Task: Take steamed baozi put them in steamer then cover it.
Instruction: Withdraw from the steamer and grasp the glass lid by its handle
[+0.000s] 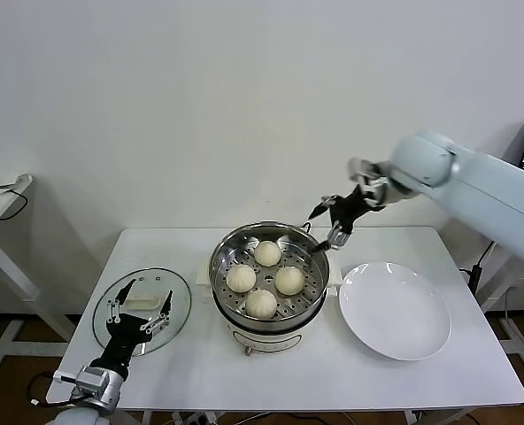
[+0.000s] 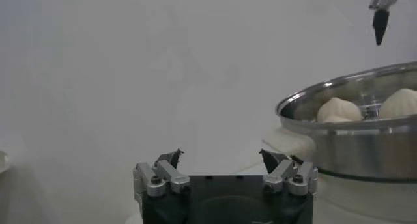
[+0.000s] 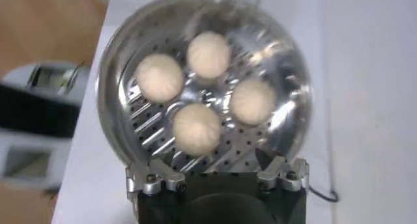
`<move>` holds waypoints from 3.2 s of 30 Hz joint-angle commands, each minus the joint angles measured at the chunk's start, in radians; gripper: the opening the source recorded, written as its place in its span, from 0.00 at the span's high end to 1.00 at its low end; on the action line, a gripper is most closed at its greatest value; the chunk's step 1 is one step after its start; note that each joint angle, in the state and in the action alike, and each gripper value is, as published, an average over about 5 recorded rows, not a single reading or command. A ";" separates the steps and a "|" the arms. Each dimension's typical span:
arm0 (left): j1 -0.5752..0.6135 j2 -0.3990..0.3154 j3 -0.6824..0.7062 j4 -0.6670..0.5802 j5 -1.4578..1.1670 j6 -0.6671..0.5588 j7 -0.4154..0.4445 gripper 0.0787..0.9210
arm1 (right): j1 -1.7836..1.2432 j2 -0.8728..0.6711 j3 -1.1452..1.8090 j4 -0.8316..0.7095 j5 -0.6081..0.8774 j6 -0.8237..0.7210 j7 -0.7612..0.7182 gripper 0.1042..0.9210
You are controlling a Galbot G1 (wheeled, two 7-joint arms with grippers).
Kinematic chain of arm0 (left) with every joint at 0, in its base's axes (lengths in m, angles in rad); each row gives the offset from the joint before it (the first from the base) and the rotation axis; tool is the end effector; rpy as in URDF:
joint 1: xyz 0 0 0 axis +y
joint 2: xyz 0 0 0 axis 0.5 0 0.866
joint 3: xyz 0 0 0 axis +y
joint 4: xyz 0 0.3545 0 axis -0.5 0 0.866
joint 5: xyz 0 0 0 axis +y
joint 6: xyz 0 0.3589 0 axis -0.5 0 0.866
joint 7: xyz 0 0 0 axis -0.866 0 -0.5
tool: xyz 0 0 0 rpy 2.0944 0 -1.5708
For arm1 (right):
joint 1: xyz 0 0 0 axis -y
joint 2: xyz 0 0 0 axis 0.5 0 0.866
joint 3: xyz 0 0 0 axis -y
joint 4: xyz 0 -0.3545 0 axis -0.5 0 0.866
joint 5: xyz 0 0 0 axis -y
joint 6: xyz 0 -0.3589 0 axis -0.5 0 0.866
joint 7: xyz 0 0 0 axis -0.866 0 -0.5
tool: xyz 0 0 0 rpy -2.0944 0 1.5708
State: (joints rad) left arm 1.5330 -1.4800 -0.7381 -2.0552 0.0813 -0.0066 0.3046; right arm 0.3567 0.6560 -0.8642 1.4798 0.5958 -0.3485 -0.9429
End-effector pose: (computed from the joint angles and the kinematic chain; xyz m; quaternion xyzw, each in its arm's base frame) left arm 0.1902 0.0843 -0.3045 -0.0776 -0.9884 -0.1295 0.0154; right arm 0.5183 -0.0924 -0.0214 0.5501 -0.7123 0.3784 0.2164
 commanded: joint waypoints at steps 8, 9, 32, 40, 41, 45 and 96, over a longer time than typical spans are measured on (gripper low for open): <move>-0.041 -0.010 0.014 0.048 -0.067 -0.057 -0.070 0.12 | -1.300 -0.149 1.273 0.332 0.232 0.362 0.848 0.12; -0.045 -0.009 0.014 0.053 -0.066 -0.064 -0.077 0.12 | -1.370 -0.111 1.338 0.352 0.217 0.369 0.869 0.12; -0.069 0.003 -0.021 0.151 0.338 -0.216 -0.208 0.12 | -1.900 0.588 1.470 0.470 -0.192 0.749 1.122 0.12; -0.063 0.031 -0.061 0.283 0.876 -0.363 -0.335 0.12 | -1.889 0.604 1.465 0.437 -0.191 0.754 1.118 0.12; -0.063 0.034 -0.065 0.299 0.938 -0.375 -0.353 0.12 | -1.886 0.604 1.462 0.435 -0.192 0.753 1.117 0.12; -0.078 0.048 -0.088 0.379 1.137 -0.413 -0.421 0.12 | -1.879 0.608 1.450 0.430 -0.194 0.750 1.115 0.12; -0.417 0.066 -0.067 0.755 1.416 -0.343 -0.545 0.12 | -1.863 0.618 1.408 0.363 -0.253 0.770 1.103 0.12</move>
State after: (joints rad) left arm 1.1539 -1.4143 -0.8087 -1.3558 1.4858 -0.3519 -0.2201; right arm -1.5064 1.2720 0.5460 1.8526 0.3508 0.4189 0.1612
